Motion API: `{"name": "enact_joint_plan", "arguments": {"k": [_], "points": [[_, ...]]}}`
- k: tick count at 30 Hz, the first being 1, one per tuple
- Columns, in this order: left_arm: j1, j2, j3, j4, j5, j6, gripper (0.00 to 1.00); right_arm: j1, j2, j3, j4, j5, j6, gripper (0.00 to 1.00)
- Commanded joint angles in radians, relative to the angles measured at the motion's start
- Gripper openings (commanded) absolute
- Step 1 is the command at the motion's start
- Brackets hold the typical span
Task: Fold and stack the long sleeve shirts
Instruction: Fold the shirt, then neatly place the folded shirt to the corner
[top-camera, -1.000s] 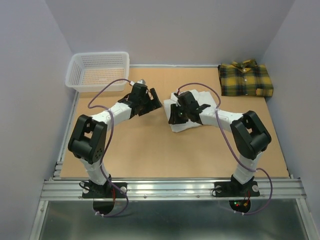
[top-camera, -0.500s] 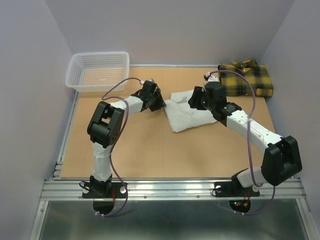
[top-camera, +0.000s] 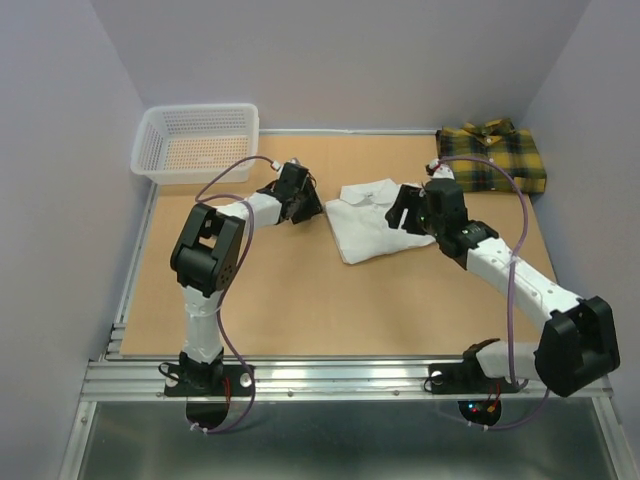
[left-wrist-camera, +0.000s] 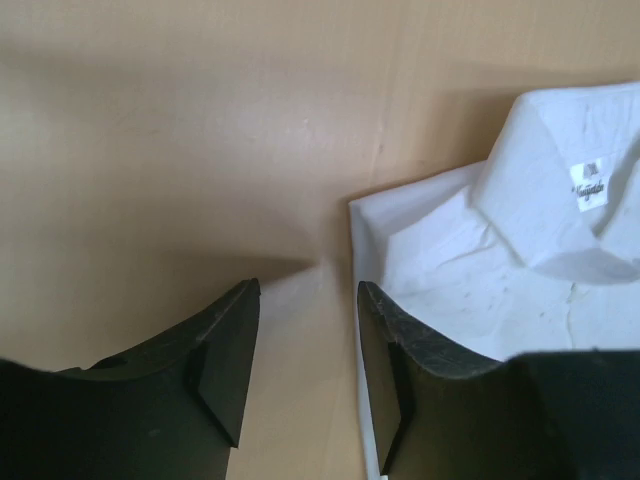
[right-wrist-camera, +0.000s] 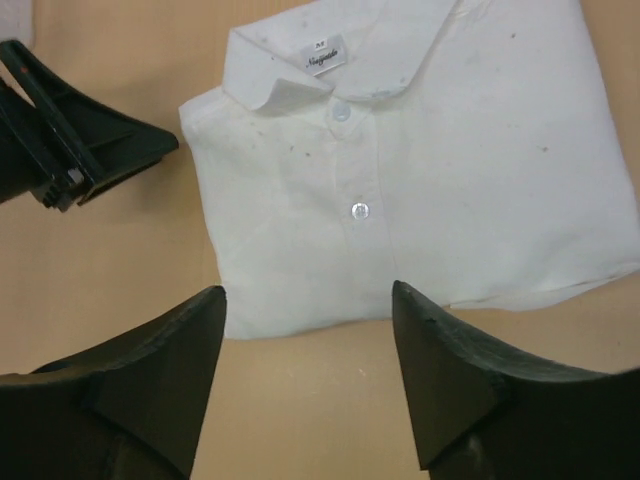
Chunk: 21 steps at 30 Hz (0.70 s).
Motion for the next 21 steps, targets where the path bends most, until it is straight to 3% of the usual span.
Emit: {"name": "enact_joint_plan", "arguments": {"k": [1,3,6,14,21], "points": [[-0.003,-0.159,-0.094,-0.041,-0.041,0.077,0.69,-0.023,-0.088,-0.037,0.028,0.055,0.063,0.77],[-0.034,-0.205,-0.141,-0.042,-0.031,0.091,0.84,-0.038,-0.105,-0.057,0.026,0.055,0.087,0.92],[-0.075,-0.276,-0.186,-0.042,0.015,0.09,0.9,-0.064,-0.137,-0.083,0.028,0.046,0.145,1.0],[-0.229,-0.302,-0.35,0.028,0.094,-0.033,0.89,-0.087,-0.182,-0.158,0.029,0.038,0.223,1.0],[-0.267,-0.264,-0.411,0.125,0.081,-0.16,0.81,-0.095,-0.248,-0.254,0.054,0.029,0.333,1.0]]}}
